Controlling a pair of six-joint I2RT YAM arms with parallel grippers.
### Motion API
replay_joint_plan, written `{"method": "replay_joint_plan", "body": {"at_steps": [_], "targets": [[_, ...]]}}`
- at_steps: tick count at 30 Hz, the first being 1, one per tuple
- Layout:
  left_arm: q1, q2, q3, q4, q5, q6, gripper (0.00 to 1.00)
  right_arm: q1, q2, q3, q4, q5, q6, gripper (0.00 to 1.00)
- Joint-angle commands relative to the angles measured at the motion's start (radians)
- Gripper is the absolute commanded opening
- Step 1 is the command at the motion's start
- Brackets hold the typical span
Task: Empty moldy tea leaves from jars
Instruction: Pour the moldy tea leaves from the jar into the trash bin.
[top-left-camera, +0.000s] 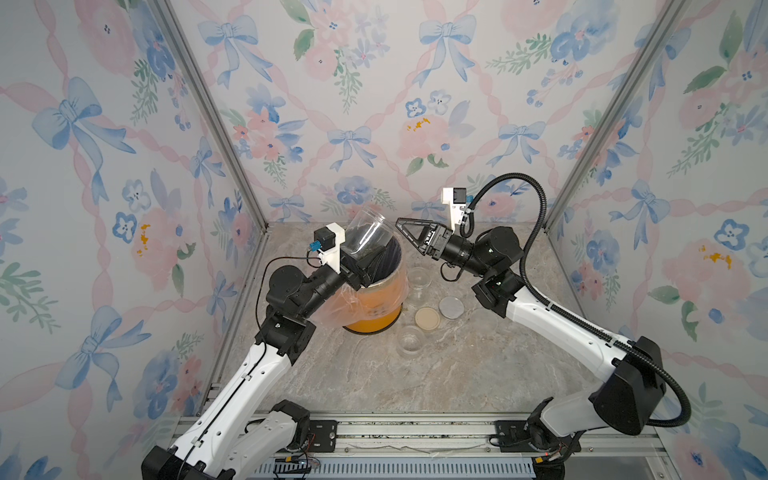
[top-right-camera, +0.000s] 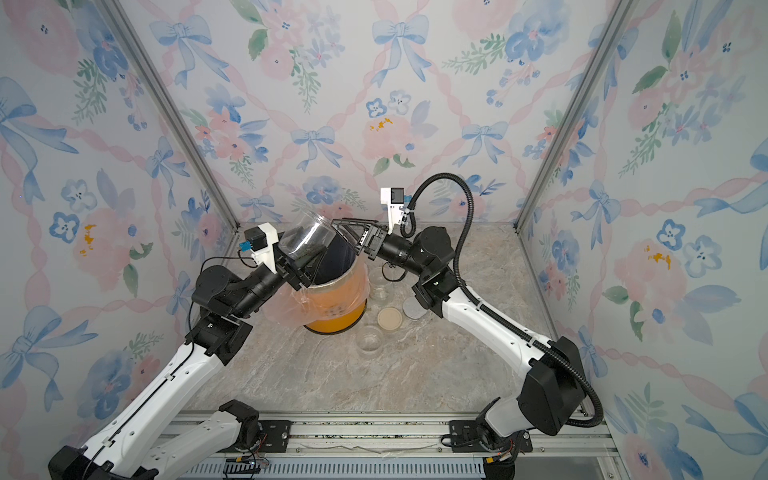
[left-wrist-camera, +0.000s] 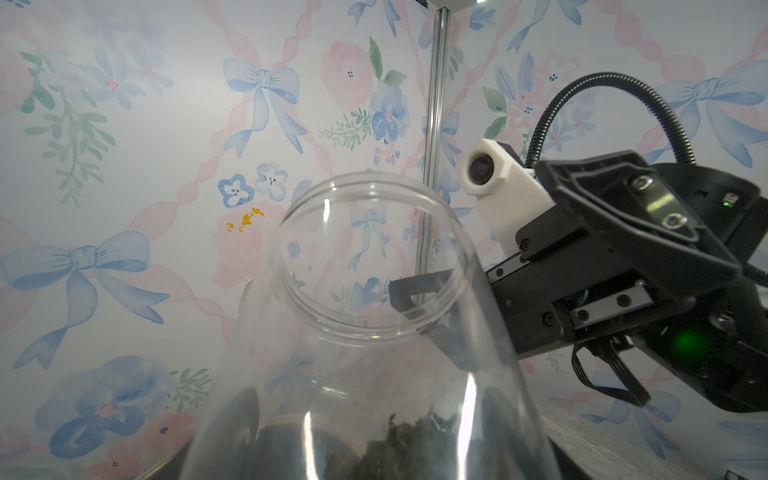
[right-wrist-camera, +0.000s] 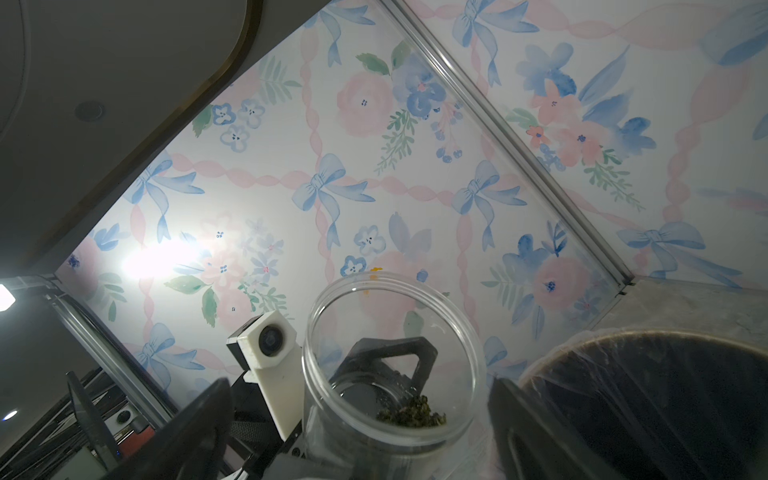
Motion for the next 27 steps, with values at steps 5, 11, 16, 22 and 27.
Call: {"method": "replay_joint_plan", "body": {"at_steps": [5, 11, 16, 22, 27], "targets": [[0.006, -0.028, -0.004, 0.037, 0.009, -0.014, 0.24, 0.039, 0.058, 0.062, -0.009, 0.001, -0.040, 0.96], [0.011, -0.039, -0.003, 0.036, 0.006, -0.011, 0.24, 0.052, 0.087, 0.095, -0.058, -0.004, -0.063, 0.96], [0.011, -0.043, -0.005, 0.036, 0.009, -0.011, 0.24, 0.053, 0.103, 0.109, -0.039, -0.012, -0.049, 0.97], [0.011, -0.037, -0.005, 0.036, 0.013, -0.015, 0.24, 0.065, 0.148, 0.174, -0.004, -0.021, -0.011, 0.97], [0.011, -0.032, -0.004, 0.037, 0.018, -0.017, 0.24, 0.071, 0.198, 0.233, -0.010, -0.022, 0.005, 0.97]]}}
